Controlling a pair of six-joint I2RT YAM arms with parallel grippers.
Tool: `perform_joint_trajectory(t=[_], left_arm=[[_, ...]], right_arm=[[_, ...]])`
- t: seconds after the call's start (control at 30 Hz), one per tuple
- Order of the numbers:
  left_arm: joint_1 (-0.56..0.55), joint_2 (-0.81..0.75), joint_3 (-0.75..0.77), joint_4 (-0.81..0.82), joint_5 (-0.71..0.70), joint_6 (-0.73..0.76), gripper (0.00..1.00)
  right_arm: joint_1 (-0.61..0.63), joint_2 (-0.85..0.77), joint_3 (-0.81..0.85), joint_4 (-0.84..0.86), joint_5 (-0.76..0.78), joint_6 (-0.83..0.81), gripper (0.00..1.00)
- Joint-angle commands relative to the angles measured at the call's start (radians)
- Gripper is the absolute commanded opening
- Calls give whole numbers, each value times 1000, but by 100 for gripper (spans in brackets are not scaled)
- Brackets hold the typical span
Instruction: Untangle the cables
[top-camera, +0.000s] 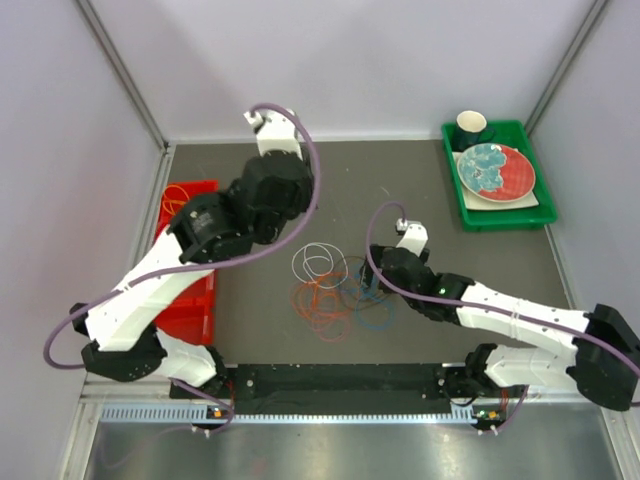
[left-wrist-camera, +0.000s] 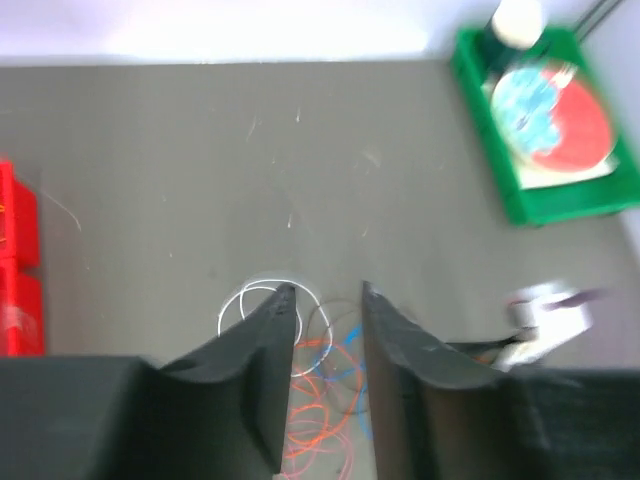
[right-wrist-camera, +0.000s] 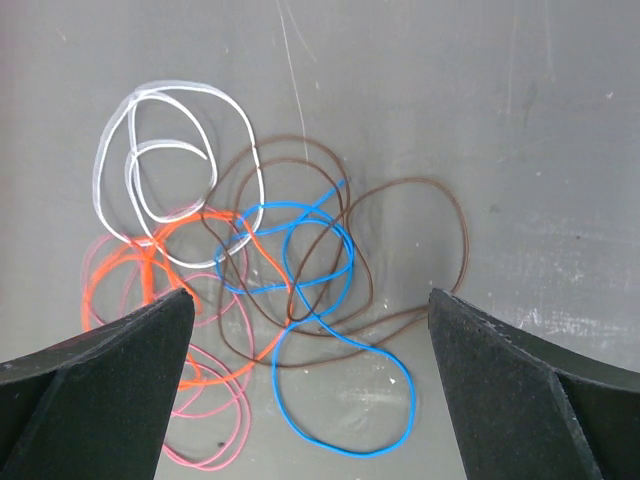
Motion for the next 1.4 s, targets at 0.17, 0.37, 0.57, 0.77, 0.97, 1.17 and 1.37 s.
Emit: perform_joint_trajectory(t=[0.17,0.37,0.57,0.77,0.97,1.17,1.37], left_arm=[[-2,-94,-588,170,204,-163,72],[-2,-74,-787,342,347,-219,72],[-1,53,-798,345,368,-259,67],[-2,170,-808,342,404,-344,63],[-4,220,-836,353,410,-366,65],[-2,285,-837,371,388,-365,63],[-4,320,-824,374,339,-355,39]], right_arm=[[-1,-312,-133,-69,204,161,99],[-1,-373,-159,-93,250,212,99],[-1,-337,-141,-86,232,194,99],[-1,-331,-144,-70,220,181,99],[-3,-326,-146,-52,212,172,99],[-1,-312,-139,-46,201,160,99],[-4,-308,-139,-38,197,154,99]])
